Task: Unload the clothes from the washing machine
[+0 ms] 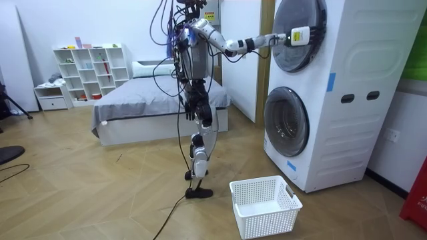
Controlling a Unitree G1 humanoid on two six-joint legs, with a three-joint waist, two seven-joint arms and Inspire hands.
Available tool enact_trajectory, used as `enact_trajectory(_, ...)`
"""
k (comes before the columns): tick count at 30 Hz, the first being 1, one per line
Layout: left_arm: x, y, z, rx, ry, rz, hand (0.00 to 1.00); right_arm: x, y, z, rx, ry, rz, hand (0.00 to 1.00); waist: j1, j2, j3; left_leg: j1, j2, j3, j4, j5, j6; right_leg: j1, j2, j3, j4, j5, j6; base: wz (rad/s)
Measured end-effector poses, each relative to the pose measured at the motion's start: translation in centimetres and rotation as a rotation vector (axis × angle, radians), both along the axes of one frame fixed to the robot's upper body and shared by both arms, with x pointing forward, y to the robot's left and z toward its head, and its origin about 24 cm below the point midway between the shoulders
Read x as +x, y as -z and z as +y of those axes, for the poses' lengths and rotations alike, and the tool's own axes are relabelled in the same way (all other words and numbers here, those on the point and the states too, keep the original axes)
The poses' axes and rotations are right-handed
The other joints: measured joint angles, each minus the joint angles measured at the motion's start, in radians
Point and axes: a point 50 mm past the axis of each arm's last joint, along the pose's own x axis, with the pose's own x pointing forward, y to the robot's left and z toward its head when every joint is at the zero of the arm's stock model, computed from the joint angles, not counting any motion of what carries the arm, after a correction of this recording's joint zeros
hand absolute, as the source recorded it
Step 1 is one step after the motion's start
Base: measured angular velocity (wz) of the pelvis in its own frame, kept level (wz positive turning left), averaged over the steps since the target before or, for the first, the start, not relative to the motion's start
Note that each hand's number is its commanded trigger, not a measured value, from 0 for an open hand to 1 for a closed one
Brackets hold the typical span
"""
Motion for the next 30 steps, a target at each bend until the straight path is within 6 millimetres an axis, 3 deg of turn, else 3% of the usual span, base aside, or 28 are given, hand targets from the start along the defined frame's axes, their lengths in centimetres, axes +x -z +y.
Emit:
enact_trajectory(4,0.3,-0.1,0.2,0.008,0.004,-0.013,0.0,0.0,-0.8,0.3,-0.011,-0.012,-0.031,0.0,-0.019,-0.006,-0.0009,-0.001,-0.001,-0.001,0.0,0.0,0.0,-0.001,-0.001,0.003,0.0,0.0,0.0,0.01)
enact_trajectory(14,1.0,-0.3,0.4,0.026,0.004,-0.039,0.0,-0.3,-3.1,1.3,-0.043,-0.043,-0.12,0.0,-0.023,-0.004,0.0006,0.0,0.001,0.013,-0.001,0.0,0.0,-0.004,-0.001,0.011,0.0,0.0,0.0,-0.02)
enact_trajectory(18,1.0,-0.2,0.4,0.024,0.001,-0.037,0.0,-0.6,-4.0,2.5,-0.088,-0.063,-0.151,0.0,-0.026,-0.001,0.0031,-0.001,0.002,0.019,-0.002,0.0,0.0,-0.012,0.0,0.016,0.0,0.0,0.0,-0.11)
enact_trajectory(23,1.7,-0.1,0.0,0.012,0.031,-0.043,0.0,-0.7,-3.8,3.3,-0.163,-0.066,-0.142,0.0,-0.027,0.0,0.0035,0.004,0.004,0.032,-0.004,0.0,-0.001,-0.014,0.001,0.033,-0.001,0.0,0.0,-0.1)
enact_trajectory(26,1.9,0.0,-0.3,0.004,0.051,-0.044,0.0,-1.0,-3.2,4.4,-0.207,-0.096,-0.144,0.0,-0.019,0.014,0.0078,0.02,0.006,0.046,-0.004,0.0,-0.001,-0.006,0.002,0.054,0.0,0.0,0.0,-0.2)
enact_trajectory(30,2.0,0.1,-0.5,0.003,0.071,-0.036,0.0,-2.6,-1.3,5.4,-0.197,-0.15,-0.178,0.0,-0.018,0.025,0.007,0.035,0.011,0.067,-0.012,0.0,-0.001,0.003,0.004,0.059,0.0,0.0,0.0,-0.14)
